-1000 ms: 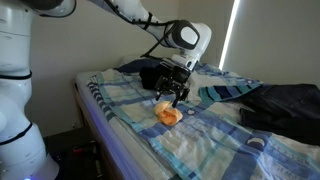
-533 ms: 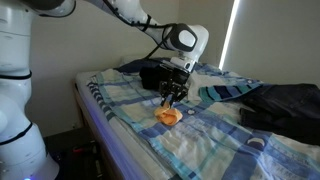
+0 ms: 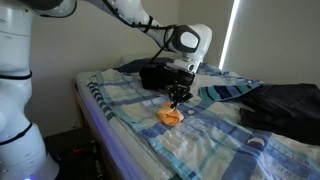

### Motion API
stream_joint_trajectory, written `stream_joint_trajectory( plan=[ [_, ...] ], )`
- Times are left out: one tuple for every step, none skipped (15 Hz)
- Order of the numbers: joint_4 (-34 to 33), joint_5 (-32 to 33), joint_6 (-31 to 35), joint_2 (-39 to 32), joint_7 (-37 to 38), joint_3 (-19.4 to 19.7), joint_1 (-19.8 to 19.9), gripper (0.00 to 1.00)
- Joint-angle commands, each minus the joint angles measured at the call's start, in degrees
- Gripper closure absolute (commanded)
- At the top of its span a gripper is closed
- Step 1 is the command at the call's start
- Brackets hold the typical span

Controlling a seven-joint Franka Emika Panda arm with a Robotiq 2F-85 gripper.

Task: Fold the orange towel twice

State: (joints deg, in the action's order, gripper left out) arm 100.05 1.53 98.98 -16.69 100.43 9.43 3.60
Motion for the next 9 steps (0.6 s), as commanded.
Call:
stream_joint_trajectory(
  plan=[
    [0.8,-0.3,5.1,-1.3,1.8,0.4,0.7,0.93],
    [0.6,-0.3,6.1,-2.1,1.7,0.5,0.8,0.94],
    [0.5,-0.2,7.2,-3.1,1.8,0.6,0.8,0.94],
    [0.4,-0.1,7.9,-3.9,2.0,0.7,0.8,0.95],
    [0.5,-0.2,8.4,-4.6,2.0,0.7,0.8,0.95],
    [0.6,-0.2,8.9,-5.2,2.1,0.8,0.6,0.95],
    [0.5,-0.3,9.1,-5.7,2.0,0.8,0.6,0.95],
    [0.5,-0.3,9.2,-6.2,2.0,0.9,0.5,0.95],
    [0.5,-0.4,9.3,-6.5,2.0,0.9,0.5,0.95]
  ],
)
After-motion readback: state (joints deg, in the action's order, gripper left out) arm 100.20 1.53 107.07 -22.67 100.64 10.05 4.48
